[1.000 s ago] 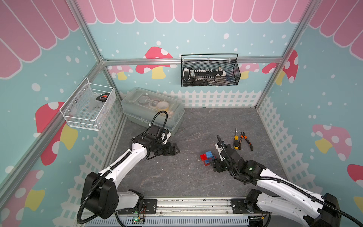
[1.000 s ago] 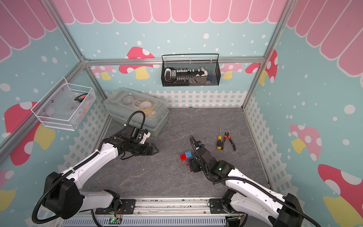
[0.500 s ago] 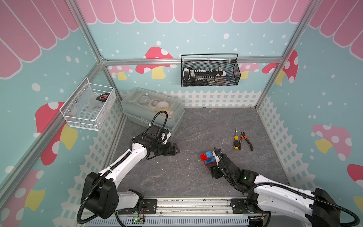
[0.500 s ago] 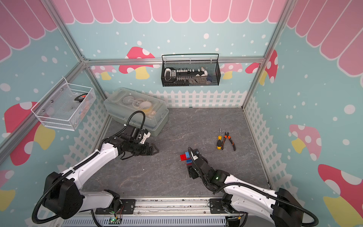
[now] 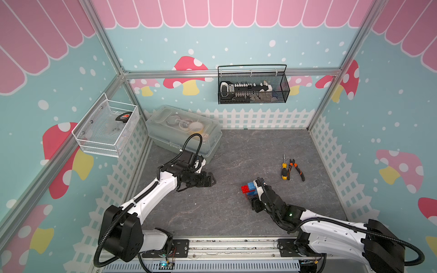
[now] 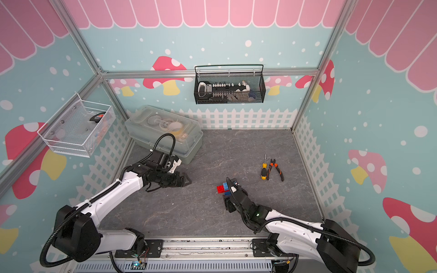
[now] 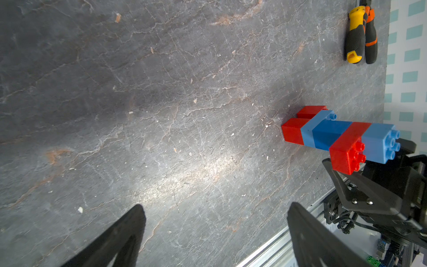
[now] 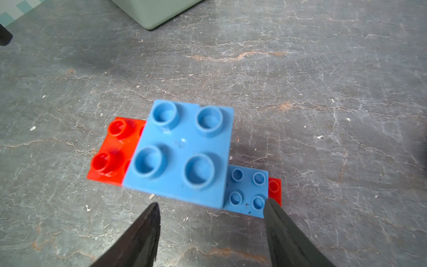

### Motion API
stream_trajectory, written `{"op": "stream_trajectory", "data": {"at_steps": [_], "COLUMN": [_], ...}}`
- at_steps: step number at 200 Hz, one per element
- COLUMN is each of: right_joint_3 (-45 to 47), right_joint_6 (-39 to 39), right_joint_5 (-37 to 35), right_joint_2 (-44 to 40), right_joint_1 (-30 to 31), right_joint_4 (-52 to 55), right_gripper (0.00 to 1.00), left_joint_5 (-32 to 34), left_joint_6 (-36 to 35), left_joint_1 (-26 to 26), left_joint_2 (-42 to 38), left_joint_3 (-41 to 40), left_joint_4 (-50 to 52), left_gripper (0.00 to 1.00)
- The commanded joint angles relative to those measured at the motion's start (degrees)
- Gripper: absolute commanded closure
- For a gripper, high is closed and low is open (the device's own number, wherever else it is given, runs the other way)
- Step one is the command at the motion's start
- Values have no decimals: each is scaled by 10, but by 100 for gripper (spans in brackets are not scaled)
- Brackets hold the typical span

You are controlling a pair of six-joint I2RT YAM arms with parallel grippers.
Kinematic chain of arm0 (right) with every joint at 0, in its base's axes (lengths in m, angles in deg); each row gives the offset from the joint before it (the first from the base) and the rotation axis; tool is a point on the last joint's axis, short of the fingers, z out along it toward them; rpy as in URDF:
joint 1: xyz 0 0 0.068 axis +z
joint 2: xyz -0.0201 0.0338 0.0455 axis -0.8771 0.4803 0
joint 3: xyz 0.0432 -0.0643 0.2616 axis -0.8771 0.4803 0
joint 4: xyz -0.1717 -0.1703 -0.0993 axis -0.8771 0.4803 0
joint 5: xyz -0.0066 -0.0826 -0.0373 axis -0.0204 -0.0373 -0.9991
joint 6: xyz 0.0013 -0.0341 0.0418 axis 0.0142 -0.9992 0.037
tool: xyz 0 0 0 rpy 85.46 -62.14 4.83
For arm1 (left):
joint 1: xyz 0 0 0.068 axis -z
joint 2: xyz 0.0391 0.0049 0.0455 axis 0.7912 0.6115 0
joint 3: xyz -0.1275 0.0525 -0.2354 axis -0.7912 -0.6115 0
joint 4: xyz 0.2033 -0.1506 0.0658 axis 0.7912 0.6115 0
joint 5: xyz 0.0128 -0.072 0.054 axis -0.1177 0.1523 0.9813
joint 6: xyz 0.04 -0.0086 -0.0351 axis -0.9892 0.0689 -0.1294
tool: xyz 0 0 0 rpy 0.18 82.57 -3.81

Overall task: Assemble a giraffe with lego
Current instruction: Pick up the lego brick from the center of the board.

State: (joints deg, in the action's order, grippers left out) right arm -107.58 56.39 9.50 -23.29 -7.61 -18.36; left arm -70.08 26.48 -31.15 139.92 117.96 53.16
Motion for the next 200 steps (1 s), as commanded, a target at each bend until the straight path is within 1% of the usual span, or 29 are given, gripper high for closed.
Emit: {"op": "stream_trajectory", "data": {"at_steps": [1,30,69,112,181,200], "right_joint_3": [1,3,5,10,17,18], "right_joint_6": [-16,-17,-25,-26,-32,-32], "right_joint_5": [-11,-15,-26,-29,-44,-42], "right_joint_2": [18,31,50,68,71,70], "right_joint_1": [3,4,3,3,2,2], "right_joint_4": [-41,-62,-82,-106,-121,-121], "right_gripper": [31,31,35,39,53,59], "left_joint_5": [5,5,-4,-46,-130,-147], "left_joint_6": [-4,-4,-5,-6,-4,-2], "left_joint_1": [3,3,3,3,4,5], "left_joint_2": [3,1,2,1,0,1], "left_joint_3": [1,-1,2,0,-6,-7], "left_joint_4": [-2,-1,-2,-9,-30,-35], "left_gripper": [4,4,4,4,6,6]}}
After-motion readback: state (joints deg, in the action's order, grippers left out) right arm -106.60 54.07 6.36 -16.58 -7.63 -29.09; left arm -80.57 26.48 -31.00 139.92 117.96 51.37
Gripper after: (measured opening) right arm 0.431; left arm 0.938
